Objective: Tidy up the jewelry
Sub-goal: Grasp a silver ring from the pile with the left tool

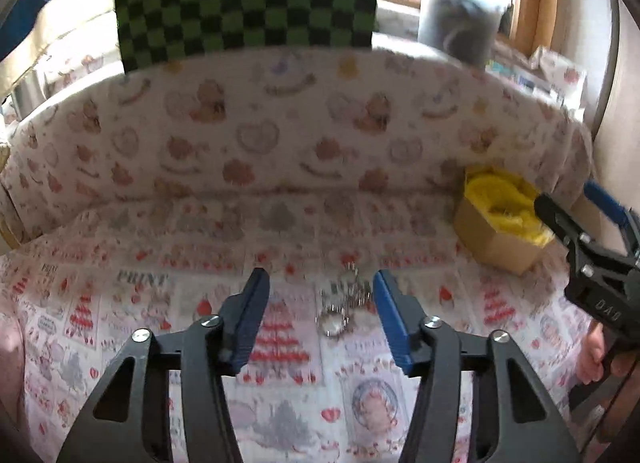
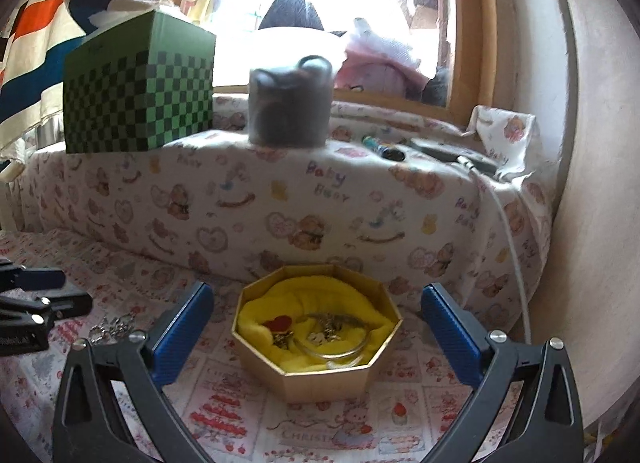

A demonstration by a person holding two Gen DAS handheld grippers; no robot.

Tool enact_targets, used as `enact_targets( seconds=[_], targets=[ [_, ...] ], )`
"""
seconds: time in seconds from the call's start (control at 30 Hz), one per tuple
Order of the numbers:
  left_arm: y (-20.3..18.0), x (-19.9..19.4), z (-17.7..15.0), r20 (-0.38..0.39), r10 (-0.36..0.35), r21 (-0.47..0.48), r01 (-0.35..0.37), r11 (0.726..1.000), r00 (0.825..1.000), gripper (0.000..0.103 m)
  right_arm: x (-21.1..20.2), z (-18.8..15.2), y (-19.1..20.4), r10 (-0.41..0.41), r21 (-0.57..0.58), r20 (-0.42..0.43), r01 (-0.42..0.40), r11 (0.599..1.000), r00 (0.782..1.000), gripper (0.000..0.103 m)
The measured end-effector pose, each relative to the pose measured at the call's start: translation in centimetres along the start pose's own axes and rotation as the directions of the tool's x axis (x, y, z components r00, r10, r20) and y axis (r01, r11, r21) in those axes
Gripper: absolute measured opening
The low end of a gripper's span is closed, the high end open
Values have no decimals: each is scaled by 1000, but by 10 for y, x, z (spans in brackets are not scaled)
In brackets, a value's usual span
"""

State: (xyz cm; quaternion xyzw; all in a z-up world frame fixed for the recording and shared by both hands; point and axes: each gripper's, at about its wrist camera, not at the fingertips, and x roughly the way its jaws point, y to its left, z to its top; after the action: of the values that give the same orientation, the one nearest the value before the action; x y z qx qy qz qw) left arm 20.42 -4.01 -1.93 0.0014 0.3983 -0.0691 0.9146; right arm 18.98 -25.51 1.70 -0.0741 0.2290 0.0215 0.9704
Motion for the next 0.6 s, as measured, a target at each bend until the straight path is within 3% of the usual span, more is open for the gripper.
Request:
enact_targets(
  seconds=[0.13,0.43,0.6],
  targets=[
    [-4,12,-5,-68,21,9,-21,1000,997,43,2,-1,5,44,2,-30,-44,999,999,103],
    [0,27,-9,-152,-23,-24,20,1000,988,30,11,-5,-3,74,66,-87,-68,995,993,103],
    [-10,37,-10,-136,6,15,-3,1000,991,28,13,-6,-3,71,70,-97,-65,995,993,103]
  ],
)
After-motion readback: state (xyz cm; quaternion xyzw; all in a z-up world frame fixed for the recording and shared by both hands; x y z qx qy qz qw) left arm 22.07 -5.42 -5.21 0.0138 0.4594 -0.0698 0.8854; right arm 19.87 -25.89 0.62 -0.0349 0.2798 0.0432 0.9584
